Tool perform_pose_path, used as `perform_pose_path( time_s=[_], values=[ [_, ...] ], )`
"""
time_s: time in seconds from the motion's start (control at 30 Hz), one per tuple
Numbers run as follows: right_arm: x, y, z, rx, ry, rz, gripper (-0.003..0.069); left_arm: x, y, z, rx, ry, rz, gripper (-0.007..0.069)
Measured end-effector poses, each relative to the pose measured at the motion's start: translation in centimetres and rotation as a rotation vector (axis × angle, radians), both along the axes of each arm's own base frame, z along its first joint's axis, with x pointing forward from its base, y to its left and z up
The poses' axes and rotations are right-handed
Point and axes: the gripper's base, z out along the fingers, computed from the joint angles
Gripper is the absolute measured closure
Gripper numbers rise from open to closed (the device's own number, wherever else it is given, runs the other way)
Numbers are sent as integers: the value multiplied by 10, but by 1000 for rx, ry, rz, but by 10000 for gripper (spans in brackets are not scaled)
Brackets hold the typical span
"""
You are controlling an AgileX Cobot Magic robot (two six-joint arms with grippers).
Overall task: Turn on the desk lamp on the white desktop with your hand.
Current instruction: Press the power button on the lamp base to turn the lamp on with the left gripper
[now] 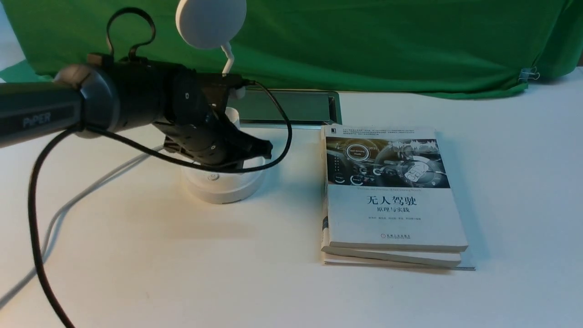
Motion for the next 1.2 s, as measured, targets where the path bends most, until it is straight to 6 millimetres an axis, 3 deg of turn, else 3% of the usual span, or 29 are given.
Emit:
perform_pose_path(
  time_s=[0.37,1.2],
  values=[
    [0,0,0,0,0,0,419,10,-1,-23,54,-34,-27,624],
    [0,0,0,0,-1,0,418,7,0,-14,42,-19,-16,624]
  ],
)
